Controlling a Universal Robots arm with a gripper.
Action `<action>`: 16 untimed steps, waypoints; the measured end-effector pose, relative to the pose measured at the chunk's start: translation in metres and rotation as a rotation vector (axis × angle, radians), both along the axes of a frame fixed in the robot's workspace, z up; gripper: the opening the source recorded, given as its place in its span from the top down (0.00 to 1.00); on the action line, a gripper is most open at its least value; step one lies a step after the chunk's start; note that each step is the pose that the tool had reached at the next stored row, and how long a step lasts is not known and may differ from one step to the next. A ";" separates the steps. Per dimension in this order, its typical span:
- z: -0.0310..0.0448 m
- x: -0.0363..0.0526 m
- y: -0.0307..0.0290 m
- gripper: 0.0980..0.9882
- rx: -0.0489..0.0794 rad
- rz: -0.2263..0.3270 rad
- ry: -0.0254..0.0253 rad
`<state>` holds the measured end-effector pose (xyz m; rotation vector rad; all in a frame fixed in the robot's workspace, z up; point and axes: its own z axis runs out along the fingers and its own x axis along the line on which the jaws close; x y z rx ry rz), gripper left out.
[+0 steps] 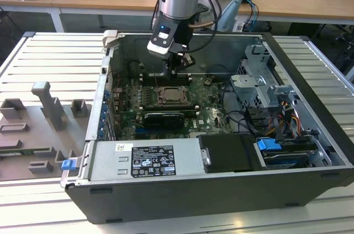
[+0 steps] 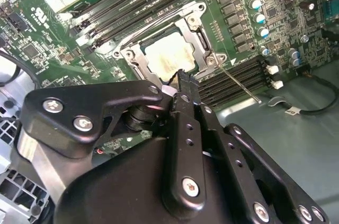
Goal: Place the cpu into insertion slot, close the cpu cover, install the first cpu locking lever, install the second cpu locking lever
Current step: 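Install the first cpu locking lever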
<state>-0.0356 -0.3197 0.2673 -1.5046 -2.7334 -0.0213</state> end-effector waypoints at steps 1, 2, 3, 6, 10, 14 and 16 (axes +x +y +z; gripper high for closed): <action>0.0000 0.0000 0.0000 0.99 0.000 0.005 0.0000; 0.0000 0.0000 0.0000 0.99 0.000 0.014 0.0000; 0.0000 0.0000 0.0000 0.99 0.000 0.024 0.0000; 0.0000 0.0000 0.0000 0.99 0.000 0.052 0.0000; 0.0000 0.0000 0.0000 0.99 0.000 0.108 0.0000; 0.0000 0.0000 0.0000 0.99 0.000 0.163 0.0000; 0.0000 0.0000 0.0000 0.99 0.000 0.188 0.0000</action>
